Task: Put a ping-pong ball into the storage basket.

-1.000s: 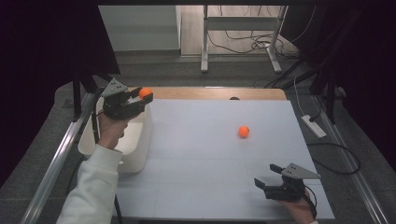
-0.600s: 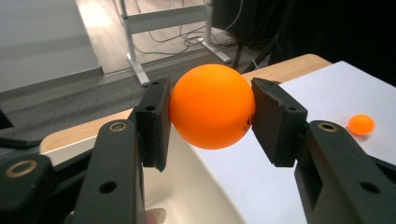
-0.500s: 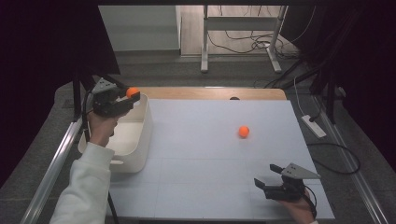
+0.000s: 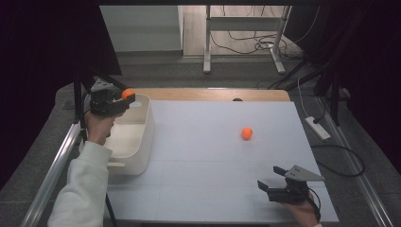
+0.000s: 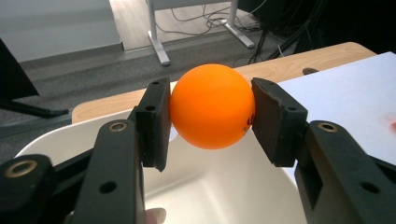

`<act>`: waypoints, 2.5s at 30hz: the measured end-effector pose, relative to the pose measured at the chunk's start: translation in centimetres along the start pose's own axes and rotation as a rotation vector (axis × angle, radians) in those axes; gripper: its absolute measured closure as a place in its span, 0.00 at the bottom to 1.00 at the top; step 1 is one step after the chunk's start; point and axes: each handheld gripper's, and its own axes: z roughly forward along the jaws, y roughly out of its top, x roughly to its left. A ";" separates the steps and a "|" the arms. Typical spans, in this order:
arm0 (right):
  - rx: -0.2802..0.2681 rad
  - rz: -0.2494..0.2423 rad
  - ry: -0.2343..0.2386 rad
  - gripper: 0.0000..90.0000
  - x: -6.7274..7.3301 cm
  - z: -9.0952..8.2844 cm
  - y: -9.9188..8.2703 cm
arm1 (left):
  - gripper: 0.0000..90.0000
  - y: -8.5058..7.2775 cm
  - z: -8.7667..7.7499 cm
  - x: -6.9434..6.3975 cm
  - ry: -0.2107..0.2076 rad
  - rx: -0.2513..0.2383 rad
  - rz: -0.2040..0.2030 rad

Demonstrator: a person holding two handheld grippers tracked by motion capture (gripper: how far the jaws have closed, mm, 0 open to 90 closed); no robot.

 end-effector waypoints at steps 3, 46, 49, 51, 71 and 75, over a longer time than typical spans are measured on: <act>-0.002 0.002 0.001 0.14 0.0 0.0 0.0 | 0.56 -0.1 0.3 0.2 0.005 0.011 -0.007; 0.005 -0.001 0.001 0.14 0.1 0.1 0.0 | 0.30 -0.6 1.0 0.1 -0.021 0.117 0.011; 0.007 -0.002 0.001 0.14 0.1 0.1 0.0 | 0.26 -0.4 0.2 -0.4 -0.044 0.085 0.013; 0.007 -0.002 0.000 0.14 0.1 0.1 0.0 | 0.25 -0.4 -0.2 -0.8 -0.056 0.067 0.023; -0.007 0.017 0.009 0.14 -0.5 1.0 0.7 | 0.22 -0.9 -2.5 -5.0 -0.278 -0.035 0.056; -0.009 0.013 0.006 0.14 -0.4 1.0 0.8 | 0.23 -0.9 -2.9 -5.7 -0.303 -0.054 0.062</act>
